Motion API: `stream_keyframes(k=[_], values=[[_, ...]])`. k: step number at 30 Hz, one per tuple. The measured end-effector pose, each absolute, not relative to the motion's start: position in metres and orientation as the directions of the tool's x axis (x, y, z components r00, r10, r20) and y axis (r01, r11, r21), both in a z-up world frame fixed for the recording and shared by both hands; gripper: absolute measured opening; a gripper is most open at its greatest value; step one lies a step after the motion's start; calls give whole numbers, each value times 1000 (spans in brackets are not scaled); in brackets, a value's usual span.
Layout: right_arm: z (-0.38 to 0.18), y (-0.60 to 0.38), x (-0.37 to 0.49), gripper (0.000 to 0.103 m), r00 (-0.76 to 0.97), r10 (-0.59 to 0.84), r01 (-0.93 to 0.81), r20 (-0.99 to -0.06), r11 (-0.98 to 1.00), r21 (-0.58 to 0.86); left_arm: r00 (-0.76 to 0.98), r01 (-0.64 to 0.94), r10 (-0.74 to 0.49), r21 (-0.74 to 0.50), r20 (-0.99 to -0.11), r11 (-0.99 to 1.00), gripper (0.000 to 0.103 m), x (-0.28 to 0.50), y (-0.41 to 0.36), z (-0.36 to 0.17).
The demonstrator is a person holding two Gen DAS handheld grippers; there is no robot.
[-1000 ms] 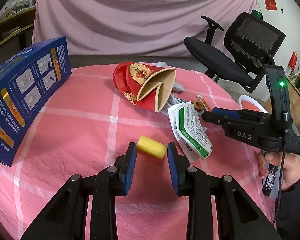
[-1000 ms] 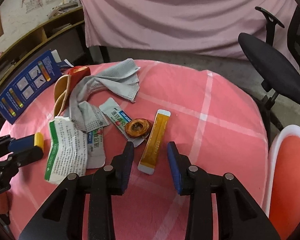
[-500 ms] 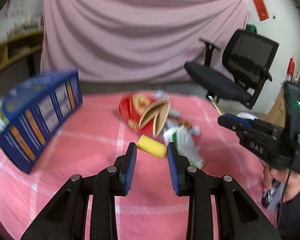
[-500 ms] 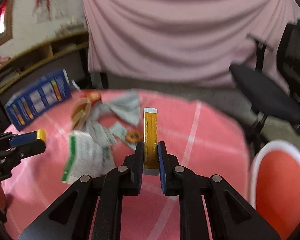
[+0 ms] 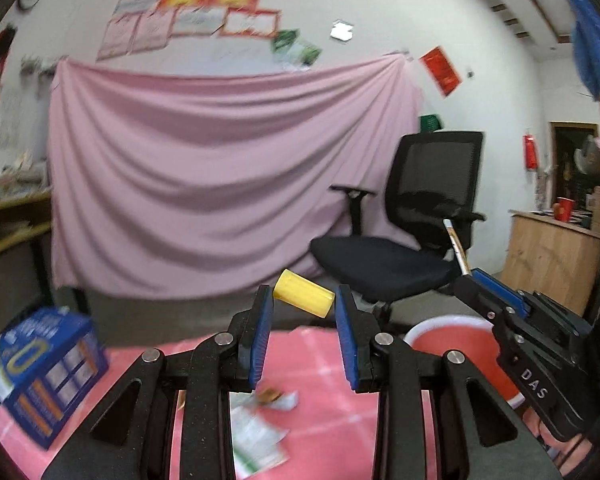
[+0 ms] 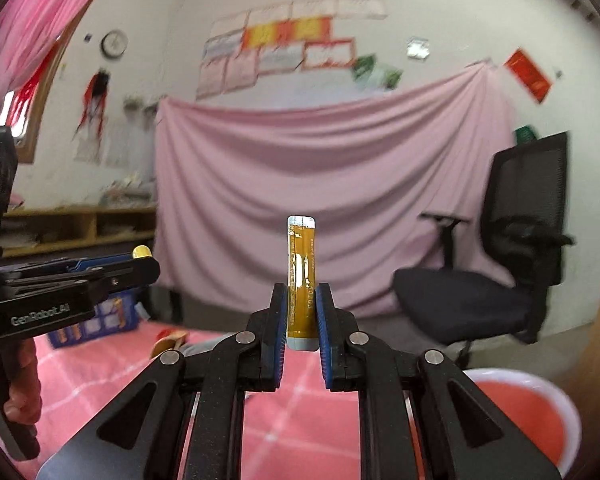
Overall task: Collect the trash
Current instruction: 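Carry the cylinder and strip over the bucket and open both grippers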
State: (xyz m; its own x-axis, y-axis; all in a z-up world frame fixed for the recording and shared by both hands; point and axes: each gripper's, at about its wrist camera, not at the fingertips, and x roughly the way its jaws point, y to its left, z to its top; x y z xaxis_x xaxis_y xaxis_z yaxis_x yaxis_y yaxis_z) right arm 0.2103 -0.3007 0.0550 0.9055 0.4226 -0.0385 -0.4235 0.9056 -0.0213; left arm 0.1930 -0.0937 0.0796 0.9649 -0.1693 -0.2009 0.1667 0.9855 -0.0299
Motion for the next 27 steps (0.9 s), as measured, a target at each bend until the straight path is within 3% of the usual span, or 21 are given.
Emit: stream_keyframes(k=[10,19,27], values=[[66,-398,225,12,978,210,-208,5,966,151,923,353,-343,25,-176,935,27,236,-193,99],[50,-441,240,13,989,114,-88,-97,969,232,837,463,-455,-47,-303,885,27,283,-252,88],[38,-463,252,13,979,106,-49,-177,954,296,786,486,-459,-44,-415,873,27,301,-281,69]])
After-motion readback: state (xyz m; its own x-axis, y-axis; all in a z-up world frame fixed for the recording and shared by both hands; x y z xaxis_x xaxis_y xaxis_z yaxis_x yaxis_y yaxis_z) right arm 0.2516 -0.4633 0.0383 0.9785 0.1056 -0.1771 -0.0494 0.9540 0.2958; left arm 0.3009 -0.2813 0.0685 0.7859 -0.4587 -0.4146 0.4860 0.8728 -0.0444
